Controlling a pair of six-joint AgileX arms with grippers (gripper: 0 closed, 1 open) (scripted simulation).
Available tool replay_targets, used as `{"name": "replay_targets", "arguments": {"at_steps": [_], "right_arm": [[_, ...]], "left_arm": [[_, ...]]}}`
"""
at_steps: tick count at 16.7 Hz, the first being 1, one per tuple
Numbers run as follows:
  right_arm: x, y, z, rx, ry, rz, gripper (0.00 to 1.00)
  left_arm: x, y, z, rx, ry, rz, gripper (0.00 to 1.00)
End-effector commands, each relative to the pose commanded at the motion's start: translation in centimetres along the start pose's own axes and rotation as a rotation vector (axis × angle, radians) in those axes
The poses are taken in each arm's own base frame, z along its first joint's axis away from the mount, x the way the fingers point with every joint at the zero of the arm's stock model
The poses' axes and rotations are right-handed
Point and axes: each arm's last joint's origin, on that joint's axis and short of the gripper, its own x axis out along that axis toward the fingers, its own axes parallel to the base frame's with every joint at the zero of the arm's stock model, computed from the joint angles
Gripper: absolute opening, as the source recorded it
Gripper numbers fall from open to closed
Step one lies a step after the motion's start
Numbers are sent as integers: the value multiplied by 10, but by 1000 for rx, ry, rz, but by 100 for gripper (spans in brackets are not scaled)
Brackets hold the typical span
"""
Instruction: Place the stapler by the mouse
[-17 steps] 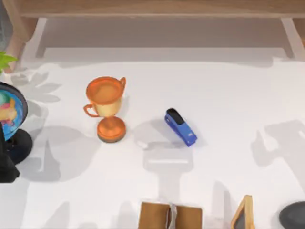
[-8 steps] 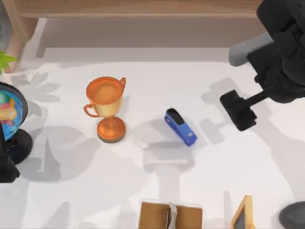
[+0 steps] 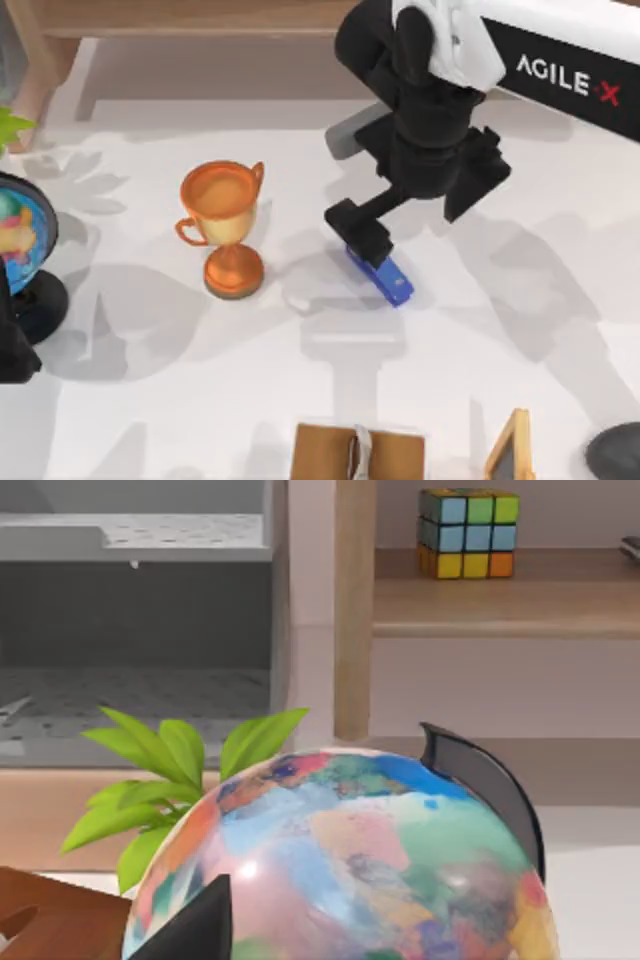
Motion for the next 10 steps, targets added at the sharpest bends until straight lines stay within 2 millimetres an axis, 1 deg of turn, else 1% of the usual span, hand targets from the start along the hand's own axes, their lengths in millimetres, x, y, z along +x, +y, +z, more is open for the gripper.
{"name": "replay_targets", "arguments": {"at_steps": [2, 4, 9, 10], "right_arm": [[12, 7, 16, -3, 8, 8, 100], [19, 11, 25, -1, 8, 14, 100], [21, 12, 27, 0, 6, 16, 100], [20, 9, 27, 5, 5, 15, 100]], "left_arm": [[0, 0, 0, 0, 0, 0, 100], [0, 0, 0, 0, 0, 0, 100], [0, 0, 0, 0, 0, 0, 100], [0, 0, 0, 0, 0, 0, 100]]}}
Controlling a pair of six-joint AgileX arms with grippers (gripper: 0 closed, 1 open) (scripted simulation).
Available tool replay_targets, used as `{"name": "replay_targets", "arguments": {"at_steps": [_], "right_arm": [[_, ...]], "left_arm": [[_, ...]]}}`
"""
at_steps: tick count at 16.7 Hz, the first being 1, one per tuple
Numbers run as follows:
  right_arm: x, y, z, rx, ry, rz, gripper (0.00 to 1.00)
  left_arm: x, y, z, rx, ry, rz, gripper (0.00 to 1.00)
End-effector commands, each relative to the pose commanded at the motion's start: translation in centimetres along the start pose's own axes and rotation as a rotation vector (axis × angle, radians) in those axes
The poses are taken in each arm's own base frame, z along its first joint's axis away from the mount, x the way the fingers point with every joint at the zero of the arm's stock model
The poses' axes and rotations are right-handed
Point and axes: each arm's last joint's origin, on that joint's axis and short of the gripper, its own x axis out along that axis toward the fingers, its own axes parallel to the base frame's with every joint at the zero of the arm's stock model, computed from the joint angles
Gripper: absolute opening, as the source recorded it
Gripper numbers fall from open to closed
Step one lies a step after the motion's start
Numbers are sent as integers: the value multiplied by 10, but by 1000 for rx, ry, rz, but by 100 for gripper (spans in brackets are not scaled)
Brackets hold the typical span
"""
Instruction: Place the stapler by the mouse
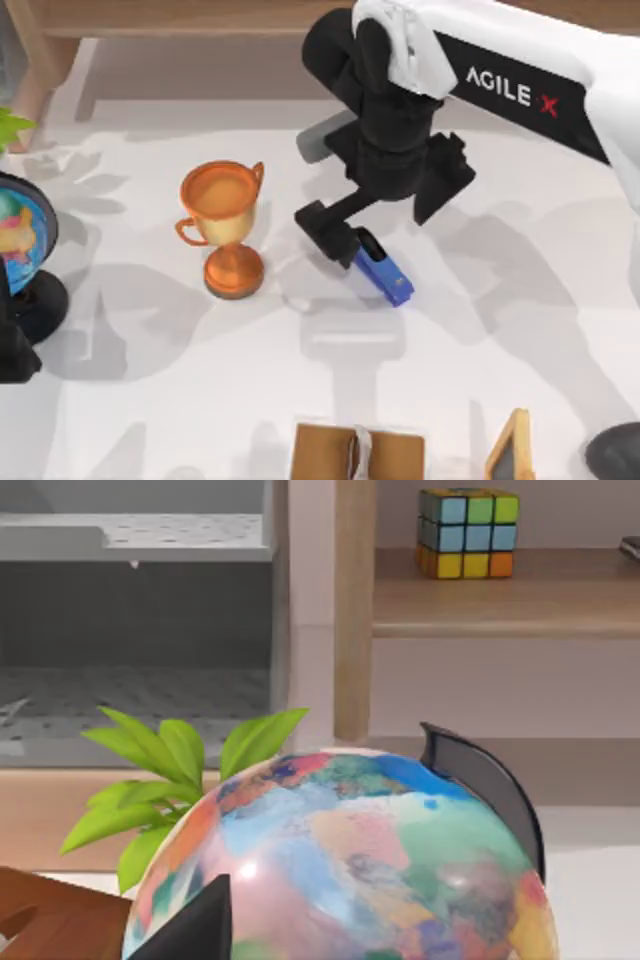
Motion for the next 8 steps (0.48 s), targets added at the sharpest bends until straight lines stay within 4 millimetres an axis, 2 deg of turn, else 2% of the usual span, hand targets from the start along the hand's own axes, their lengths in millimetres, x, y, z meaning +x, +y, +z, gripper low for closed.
{"name": "replay_targets", "arguments": {"at_steps": [2, 8], "right_arm": [[6, 1, 0, -5, 3, 1, 100], [49, 3, 0, -5, 1, 1, 100]], "left_arm": [[0, 0, 0, 0, 0, 0, 100], [0, 0, 0, 0, 0, 0, 100]]}}
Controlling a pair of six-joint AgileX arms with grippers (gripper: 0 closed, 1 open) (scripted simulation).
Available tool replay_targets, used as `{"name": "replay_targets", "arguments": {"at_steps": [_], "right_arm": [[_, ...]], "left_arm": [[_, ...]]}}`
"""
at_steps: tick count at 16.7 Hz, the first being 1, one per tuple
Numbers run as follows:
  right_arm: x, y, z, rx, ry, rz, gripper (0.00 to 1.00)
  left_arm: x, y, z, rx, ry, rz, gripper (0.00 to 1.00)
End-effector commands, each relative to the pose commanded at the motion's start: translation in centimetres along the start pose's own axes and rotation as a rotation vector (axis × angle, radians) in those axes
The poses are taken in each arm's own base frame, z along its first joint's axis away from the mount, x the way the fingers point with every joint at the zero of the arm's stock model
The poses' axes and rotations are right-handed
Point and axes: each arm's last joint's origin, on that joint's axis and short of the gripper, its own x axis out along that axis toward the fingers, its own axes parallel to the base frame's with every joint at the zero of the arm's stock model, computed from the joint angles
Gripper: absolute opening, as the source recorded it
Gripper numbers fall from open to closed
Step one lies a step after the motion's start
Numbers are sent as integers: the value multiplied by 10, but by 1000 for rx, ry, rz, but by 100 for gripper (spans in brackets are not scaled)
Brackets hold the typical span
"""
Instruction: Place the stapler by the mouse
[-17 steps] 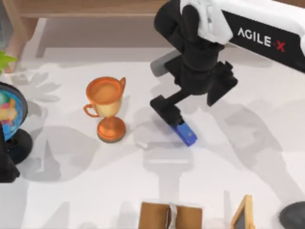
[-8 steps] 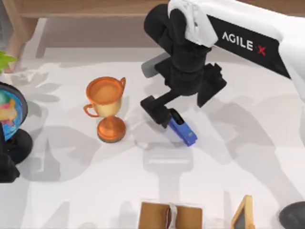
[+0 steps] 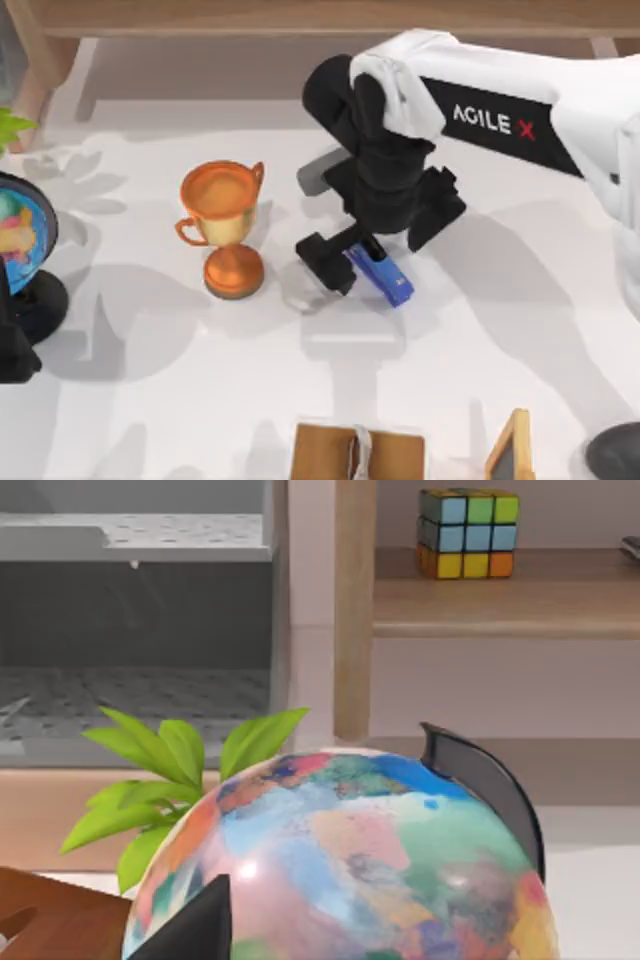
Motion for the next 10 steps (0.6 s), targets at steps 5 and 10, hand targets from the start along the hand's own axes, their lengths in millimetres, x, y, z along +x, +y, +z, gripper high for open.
{"name": "replay_targets", "arguments": {"at_steps": [5, 10], "right_arm": [[1, 0, 0, 0, 0, 0, 92], [1, 0, 0, 0, 0, 0, 55]], "left_arm": [[0, 0, 0, 0, 0, 0, 100], [0, 0, 0, 0, 0, 0, 100]]}}
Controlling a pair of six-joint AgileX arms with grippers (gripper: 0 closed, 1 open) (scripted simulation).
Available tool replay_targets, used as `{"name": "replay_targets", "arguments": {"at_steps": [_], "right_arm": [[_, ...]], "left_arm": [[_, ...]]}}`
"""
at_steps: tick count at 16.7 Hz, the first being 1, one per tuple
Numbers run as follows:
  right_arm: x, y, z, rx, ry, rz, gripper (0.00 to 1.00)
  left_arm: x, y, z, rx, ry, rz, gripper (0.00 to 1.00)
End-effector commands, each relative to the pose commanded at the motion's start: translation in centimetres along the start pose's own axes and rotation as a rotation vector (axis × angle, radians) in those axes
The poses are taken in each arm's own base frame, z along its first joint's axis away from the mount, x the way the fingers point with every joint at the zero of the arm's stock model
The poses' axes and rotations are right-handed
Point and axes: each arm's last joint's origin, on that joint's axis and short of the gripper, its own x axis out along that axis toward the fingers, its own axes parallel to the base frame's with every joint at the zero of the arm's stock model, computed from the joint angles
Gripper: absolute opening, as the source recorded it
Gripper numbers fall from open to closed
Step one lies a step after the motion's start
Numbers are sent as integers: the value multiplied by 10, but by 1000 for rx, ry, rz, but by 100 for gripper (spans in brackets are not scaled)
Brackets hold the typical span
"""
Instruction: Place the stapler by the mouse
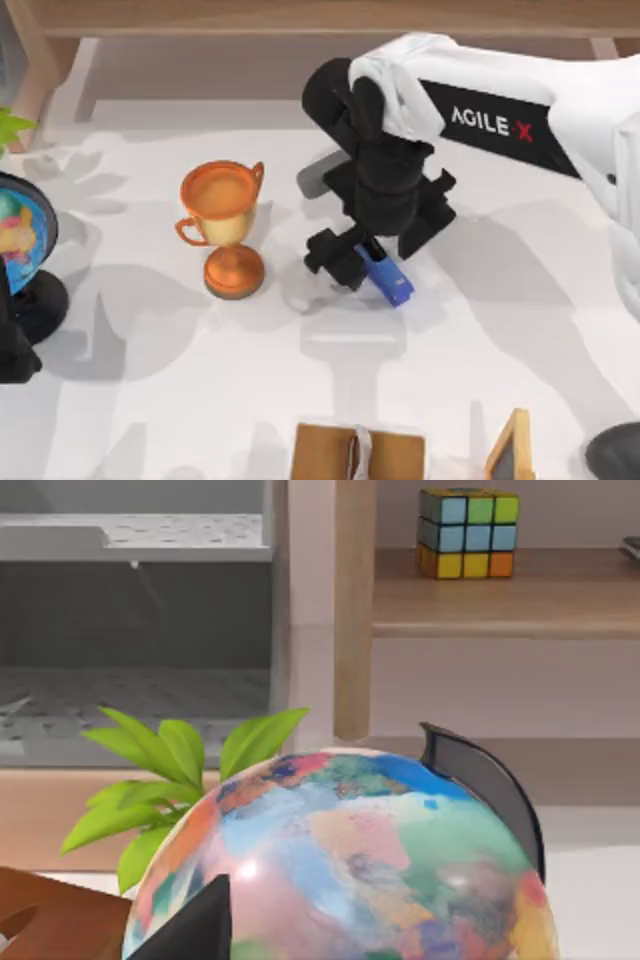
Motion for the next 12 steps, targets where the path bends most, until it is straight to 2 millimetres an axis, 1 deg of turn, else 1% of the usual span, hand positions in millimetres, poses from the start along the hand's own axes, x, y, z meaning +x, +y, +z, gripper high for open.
{"name": "replay_targets", "arguments": {"at_steps": [7, 8, 12], "right_arm": [[0, 0, 0, 0, 0, 0, 2], [0, 0, 0, 0, 0, 0, 0], [0, 0, 0, 0, 0, 0, 0]], "left_arm": [[0, 0, 0, 0, 0, 0, 100], [0, 0, 0, 0, 0, 0, 100], [0, 0, 0, 0, 0, 0, 100]]}}
